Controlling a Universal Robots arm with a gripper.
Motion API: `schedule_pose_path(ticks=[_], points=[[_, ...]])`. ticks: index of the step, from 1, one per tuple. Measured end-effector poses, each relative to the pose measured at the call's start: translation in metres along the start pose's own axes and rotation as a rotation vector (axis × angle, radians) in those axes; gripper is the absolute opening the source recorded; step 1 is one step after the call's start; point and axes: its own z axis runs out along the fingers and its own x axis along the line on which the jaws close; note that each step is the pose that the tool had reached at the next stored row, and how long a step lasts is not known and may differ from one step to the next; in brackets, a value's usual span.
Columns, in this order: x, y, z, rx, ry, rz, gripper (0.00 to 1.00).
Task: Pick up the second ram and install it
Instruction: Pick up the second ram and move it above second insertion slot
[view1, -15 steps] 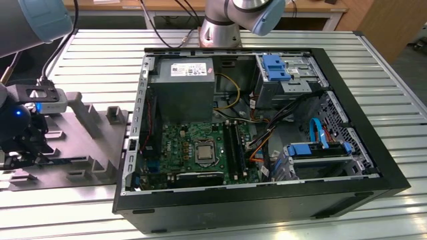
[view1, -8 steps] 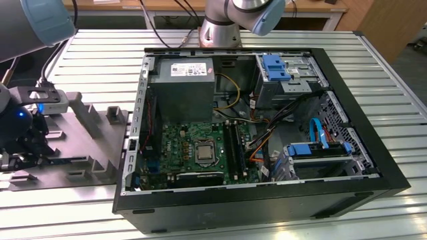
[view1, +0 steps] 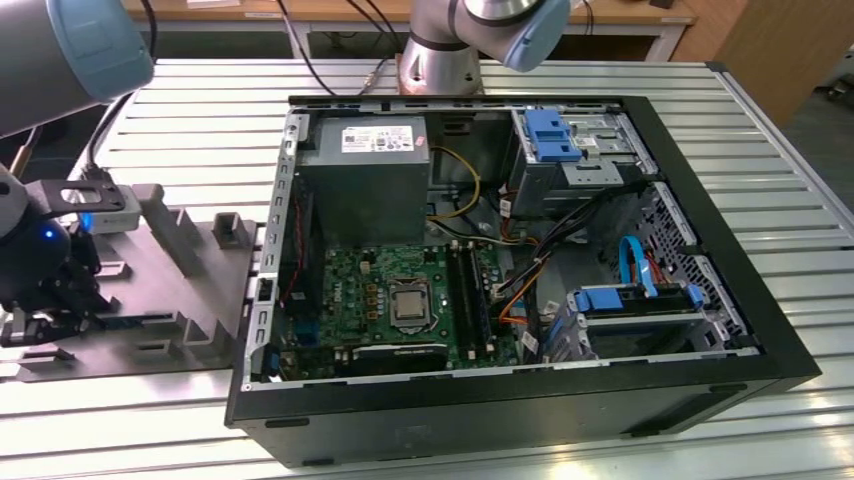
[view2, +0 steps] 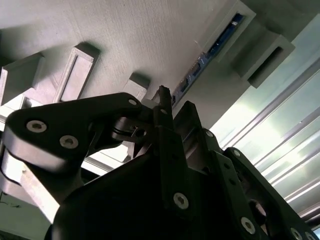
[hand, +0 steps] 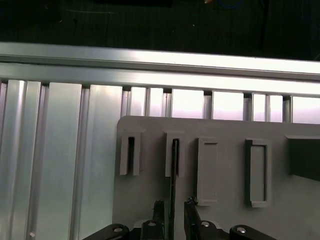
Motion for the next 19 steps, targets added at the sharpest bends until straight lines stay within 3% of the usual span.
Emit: schedule_pose_path(ticks=[11,13,14,19], points=[[-0.0012,0.0006,0.0032,-0.0001,-0.0007,0.0,0.3],[-0.0012,0.0005,0.0032,-0.0001,-0.001,0.0,0.28],[-0.0011,0.0005,0.0032,0.0,-0.0011,0.0,0.21],[-0.0011,0.0005,0.0032,-0.0001,-0.0019,0.0,0.21]])
